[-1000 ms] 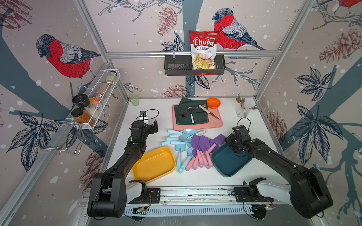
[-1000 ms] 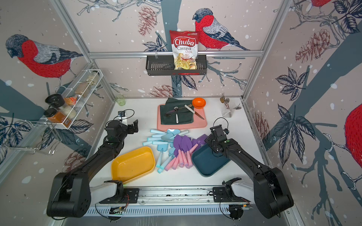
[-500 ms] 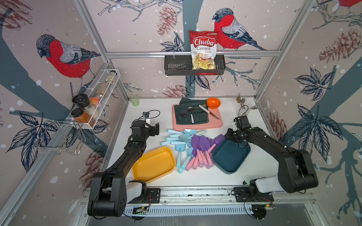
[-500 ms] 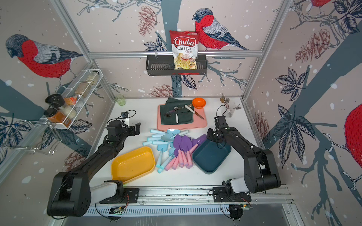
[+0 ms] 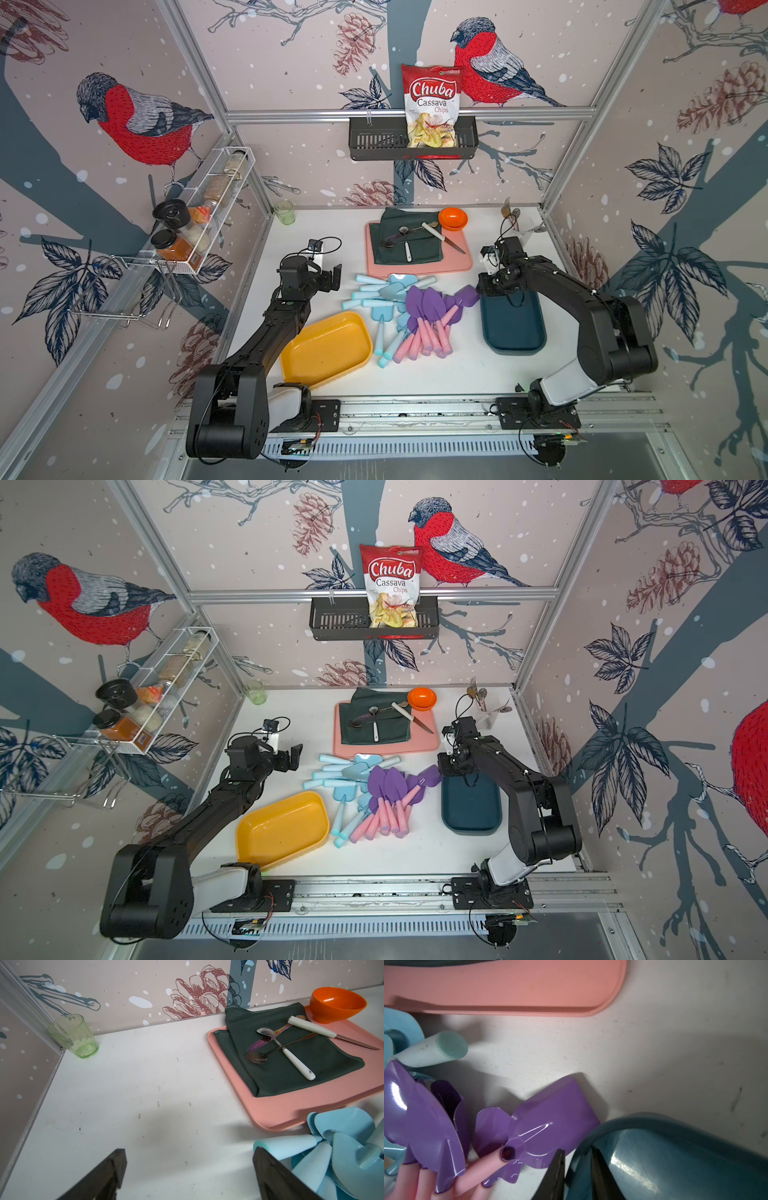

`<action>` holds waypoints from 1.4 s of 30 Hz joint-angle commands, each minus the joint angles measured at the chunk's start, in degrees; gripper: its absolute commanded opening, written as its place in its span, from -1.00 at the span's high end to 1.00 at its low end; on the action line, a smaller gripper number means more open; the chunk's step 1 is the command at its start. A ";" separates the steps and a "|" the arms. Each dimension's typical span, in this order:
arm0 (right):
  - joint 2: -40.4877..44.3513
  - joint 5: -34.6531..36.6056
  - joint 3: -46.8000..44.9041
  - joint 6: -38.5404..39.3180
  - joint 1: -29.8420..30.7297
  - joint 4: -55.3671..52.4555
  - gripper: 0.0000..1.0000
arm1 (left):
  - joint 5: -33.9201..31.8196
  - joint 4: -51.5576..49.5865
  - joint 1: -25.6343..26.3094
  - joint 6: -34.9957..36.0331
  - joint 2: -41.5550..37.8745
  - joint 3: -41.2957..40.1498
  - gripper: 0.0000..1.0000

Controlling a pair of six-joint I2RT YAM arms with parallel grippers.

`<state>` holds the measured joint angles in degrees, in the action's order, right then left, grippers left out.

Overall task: Sort the small shovels by color and place them into the storage box
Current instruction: Adjust the storage box at the center of the board.

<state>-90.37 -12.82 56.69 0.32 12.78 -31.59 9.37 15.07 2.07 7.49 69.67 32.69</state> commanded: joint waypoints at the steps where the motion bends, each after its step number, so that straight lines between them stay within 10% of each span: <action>1: -0.40 -0.19 1.19 5.44 -0.64 -1.95 0.49 | 3.21 -0.79 0.09 1.89 0.26 0.09 -0.97; 16: 6.81 3.51 -0.27 -5.36 -0.95 -4.44 -0.03 | 7.00 -3.51 1.54 -0.95 -1.20 2.66 -0.96; 42: 8.83 11.56 3.36 -23.09 7.50 -10.09 0.05 | 9.40 -3.49 2.42 -5.29 -1.88 2.21 -0.96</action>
<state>-83.09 -5.96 57.93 -18.35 19.64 -39.51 16.58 12.19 4.40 3.20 68.25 34.85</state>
